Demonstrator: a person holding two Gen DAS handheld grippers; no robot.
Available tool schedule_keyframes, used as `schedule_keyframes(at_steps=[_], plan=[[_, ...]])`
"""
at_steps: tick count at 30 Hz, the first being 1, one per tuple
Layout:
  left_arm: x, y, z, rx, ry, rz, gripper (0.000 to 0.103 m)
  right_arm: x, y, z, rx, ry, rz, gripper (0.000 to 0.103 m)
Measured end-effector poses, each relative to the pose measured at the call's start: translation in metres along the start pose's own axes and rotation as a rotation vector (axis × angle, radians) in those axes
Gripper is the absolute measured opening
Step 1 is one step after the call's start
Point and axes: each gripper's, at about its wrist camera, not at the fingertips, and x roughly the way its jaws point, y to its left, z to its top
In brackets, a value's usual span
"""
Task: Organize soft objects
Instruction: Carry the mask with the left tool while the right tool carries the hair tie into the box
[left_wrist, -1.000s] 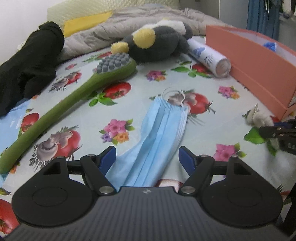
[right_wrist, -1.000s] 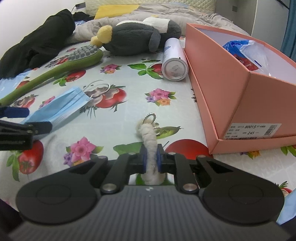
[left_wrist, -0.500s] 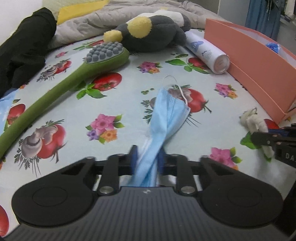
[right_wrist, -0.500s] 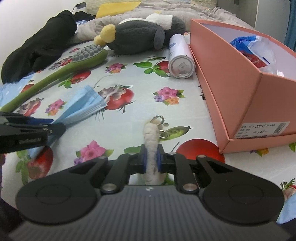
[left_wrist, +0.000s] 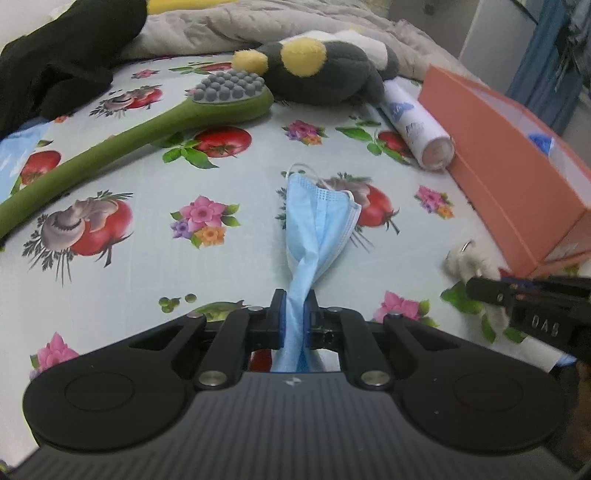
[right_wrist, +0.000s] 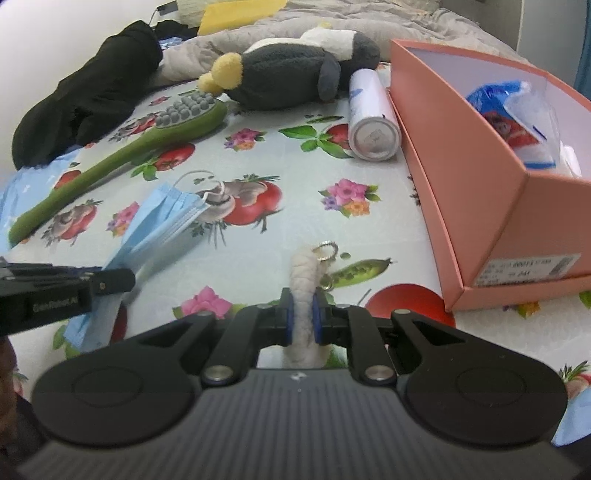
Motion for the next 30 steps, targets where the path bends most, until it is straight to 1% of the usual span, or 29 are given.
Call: schedule_keyframes(at_steps=[3, 7, 10, 17, 24, 30], plan=[[-0.007, 0.001, 0.005, -0.028, -0.01, -0.01, 0.011, -0.006, 0.004, 0.003, -0.013, 0.001, 0.008, 0.012], [-0.017, -0.002, 0.01, -0.036, -0.015, -0.019, 0.011, -0.015, 0.006, 0.007, -0.02, -0.003, 0.017, 0.012], [-0.025, -0.003, 0.011, -0.051, -0.021, -0.04, 0.011, -0.022, 0.007, 0.009, -0.014, -0.014, 0.027, 0.012], [-0.047, -0.014, 0.02, -0.088, -0.021, -0.054, 0.011, -0.045, 0.001, 0.018, 0.023, -0.039, 0.051, 0.012], [-0.07, -0.042, 0.037, -0.075, -0.043, -0.074, 0.011, -0.077, -0.011, 0.037, 0.047, -0.103, 0.072, 0.012], [-0.091, -0.071, 0.064, -0.044, -0.09, -0.096, 0.011, -0.105, -0.03, 0.056, 0.079, -0.182, 0.082, 0.012]])
